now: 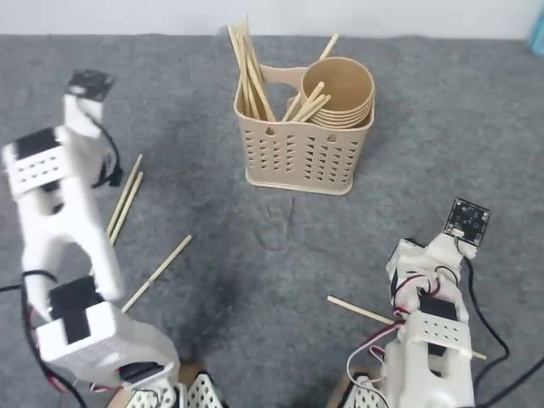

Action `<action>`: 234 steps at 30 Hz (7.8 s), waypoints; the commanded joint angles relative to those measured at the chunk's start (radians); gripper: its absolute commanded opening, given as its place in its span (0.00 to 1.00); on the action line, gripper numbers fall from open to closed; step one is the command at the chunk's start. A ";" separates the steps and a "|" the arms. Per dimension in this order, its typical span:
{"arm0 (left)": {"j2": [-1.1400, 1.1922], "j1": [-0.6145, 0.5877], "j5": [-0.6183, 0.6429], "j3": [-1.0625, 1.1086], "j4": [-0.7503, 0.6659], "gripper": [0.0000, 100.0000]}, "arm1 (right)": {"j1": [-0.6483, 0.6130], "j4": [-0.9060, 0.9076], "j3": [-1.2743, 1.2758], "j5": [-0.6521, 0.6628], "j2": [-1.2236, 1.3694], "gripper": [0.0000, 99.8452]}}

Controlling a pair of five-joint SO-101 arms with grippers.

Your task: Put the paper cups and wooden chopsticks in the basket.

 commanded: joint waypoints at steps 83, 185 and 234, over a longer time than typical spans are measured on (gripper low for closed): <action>-0.080 0.026 0.241 -0.645 0.532 0.01 | -0.028 0.005 -0.031 0.015 -0.028 0.01; -0.480 0.615 0.908 0.185 -0.993 0.03 | -0.031 -0.002 -0.032 0.015 -0.028 0.01; -0.445 0.009 0.044 0.598 -0.265 0.02 | -0.031 -0.002 -0.031 0.015 -0.027 0.01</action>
